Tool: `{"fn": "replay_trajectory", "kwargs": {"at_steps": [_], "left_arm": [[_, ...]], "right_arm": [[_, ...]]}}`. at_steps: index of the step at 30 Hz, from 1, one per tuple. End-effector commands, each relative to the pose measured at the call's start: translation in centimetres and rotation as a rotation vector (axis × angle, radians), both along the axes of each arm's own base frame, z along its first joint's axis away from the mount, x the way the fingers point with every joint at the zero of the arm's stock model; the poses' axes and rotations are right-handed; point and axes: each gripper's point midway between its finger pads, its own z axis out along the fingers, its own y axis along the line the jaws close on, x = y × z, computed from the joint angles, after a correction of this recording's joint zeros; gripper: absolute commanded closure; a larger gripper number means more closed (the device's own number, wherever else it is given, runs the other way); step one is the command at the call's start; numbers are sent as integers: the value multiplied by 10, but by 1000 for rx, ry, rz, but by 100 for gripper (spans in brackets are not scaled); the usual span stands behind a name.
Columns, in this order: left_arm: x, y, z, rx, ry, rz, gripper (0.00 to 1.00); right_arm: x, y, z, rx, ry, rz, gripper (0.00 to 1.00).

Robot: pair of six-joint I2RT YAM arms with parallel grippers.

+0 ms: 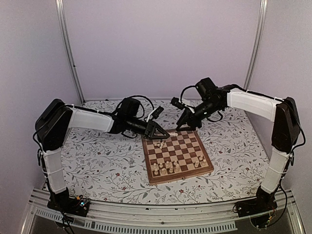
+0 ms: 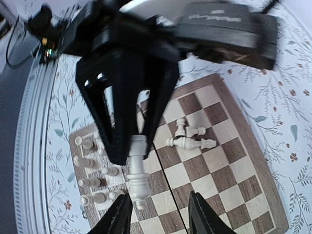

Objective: Set up the chess pieces on the board
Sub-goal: Place the chess piece on the chessboard.

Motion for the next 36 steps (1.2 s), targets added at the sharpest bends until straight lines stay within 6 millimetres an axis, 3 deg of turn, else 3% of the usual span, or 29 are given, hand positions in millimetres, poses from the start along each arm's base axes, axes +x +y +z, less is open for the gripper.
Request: {"fn": "replay_trajectory", "kwargs": {"at_steps": [1, 4, 10, 18, 26, 29, 36], "left_arm": [[12, -5, 73, -181, -151, 105, 89], [22, -4, 92, -246, -212, 210, 89], [38, -21, 118, -359, -282, 352, 89], [40, -51, 119, -405, -247, 337, 89], [44, -53, 123, -437, -234, 355, 90], [45, -53, 122, -443, -230, 358, 90], [45, -58, 116, -436, -204, 343, 90]], "right_arm": [[36, -25, 90, 308, 27, -148, 54], [42, -38, 111, 431, 127, -221, 51], [35, -33, 133, 544, 231, -203, 48], [30, -25, 119, 579, 410, -158, 43], [25, -26, 111, 580, 425, -157, 44], [23, -26, 109, 582, 433, -153, 52], [23, -26, 110, 591, 437, -145, 80]]}}
